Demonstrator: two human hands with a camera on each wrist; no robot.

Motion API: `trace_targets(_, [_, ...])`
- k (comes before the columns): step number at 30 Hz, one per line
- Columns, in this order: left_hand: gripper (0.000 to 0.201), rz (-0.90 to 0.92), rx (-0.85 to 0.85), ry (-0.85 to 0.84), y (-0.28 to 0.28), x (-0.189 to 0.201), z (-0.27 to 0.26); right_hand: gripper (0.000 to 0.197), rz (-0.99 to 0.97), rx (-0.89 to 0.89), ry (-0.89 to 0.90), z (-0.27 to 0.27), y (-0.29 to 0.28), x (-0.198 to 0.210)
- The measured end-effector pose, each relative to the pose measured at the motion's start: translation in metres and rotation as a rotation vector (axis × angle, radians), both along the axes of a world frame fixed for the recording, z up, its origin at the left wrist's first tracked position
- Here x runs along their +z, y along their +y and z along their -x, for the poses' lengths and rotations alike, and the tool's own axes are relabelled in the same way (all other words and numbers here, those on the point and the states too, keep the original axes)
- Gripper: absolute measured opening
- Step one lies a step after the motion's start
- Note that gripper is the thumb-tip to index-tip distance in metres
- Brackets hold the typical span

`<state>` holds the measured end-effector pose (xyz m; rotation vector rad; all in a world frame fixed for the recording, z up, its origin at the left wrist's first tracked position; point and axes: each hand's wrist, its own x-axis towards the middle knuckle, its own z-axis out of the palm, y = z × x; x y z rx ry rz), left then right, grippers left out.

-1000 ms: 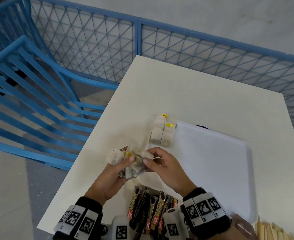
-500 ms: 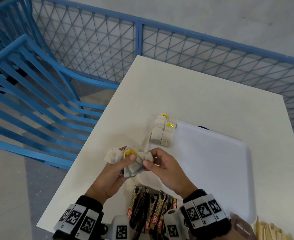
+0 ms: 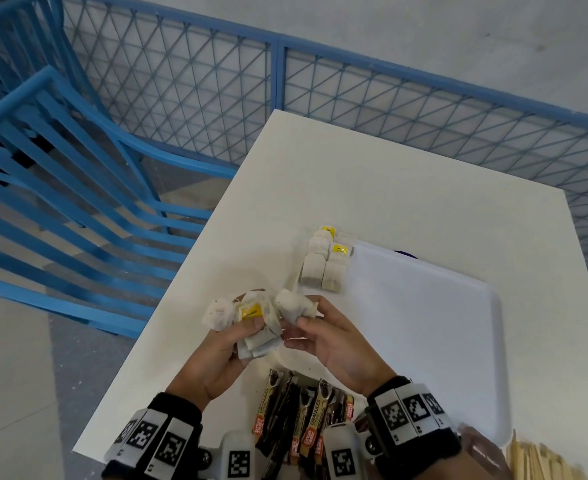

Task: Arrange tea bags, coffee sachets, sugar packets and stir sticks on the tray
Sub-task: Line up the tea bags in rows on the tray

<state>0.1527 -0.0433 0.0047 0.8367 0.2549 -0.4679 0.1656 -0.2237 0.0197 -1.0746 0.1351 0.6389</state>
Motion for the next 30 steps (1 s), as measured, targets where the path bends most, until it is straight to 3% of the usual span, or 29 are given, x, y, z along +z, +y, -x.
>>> trace_targets(4, [0.069,0.015,-0.019,0.024,0.001,0.000,-0.001,0.016,0.061,0.054,-0.013,0.001,0.002,0.003])
trace_targets(7, [0.092,-0.028,-0.027,0.016,0.004,-0.001,-0.003,0.021,0.141,0.130,-0.068,0.003,0.003,0.005])
trace_targets(9, [0.094,-0.051,-0.023,0.002,0.006,-0.003,-0.004,0.016,0.202,0.166,-0.138,0.003,0.005,0.008])
trace_targets(15, [0.046,0.008,0.013,-0.001,0.006,0.000,-0.002,0.008,0.251,0.117,-0.147,0.003,0.007,0.007])
trace_targets(20, [0.083,-0.029,0.075,0.002,0.014,-0.005,-0.005,0.011,0.538,-0.033,-0.223,-0.008,-0.004,-0.001])
trace_targets(25, [0.080,-0.034,0.102,-0.014,0.021,-0.007,-0.004,0.004,0.724,-0.139,-0.190,-0.033,-0.021,-0.025])
trace_targets(30, [0.077,-0.065,0.099,-0.009,0.025,-0.007,-0.001,0.020,0.841,-0.172,-0.213,-0.053,-0.023,-0.042])
